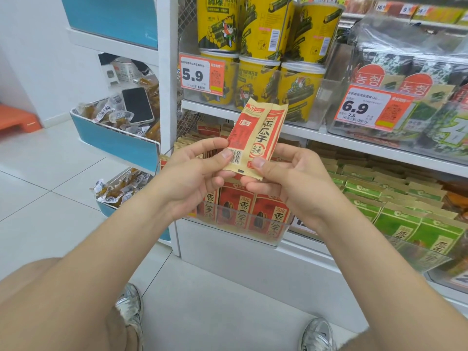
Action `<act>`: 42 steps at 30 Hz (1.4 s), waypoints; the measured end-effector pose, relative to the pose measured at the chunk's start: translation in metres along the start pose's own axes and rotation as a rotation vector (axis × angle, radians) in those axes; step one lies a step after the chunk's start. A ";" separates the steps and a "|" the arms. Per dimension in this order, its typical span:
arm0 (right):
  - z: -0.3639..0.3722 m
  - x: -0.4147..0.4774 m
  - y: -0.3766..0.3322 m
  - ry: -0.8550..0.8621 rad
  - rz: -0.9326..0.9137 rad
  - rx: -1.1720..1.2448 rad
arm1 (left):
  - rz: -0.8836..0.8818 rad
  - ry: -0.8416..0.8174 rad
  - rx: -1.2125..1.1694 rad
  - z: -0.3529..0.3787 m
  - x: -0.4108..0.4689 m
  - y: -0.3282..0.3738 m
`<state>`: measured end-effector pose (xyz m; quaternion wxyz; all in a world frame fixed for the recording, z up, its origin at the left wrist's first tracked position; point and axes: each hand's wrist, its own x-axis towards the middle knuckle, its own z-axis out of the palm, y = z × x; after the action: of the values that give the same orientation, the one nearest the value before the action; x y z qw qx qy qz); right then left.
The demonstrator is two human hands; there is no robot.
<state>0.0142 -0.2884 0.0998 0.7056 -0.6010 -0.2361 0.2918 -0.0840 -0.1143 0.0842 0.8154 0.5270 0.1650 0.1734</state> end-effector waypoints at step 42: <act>0.011 0.006 0.020 0.206 -0.327 -0.309 | 0.057 -0.266 0.230 0.007 -0.001 -0.020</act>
<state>0.0080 -0.2746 0.0818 0.6633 -0.6823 -0.2989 0.0714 -0.0800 -0.1280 0.0691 0.7592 0.6395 0.0593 0.1052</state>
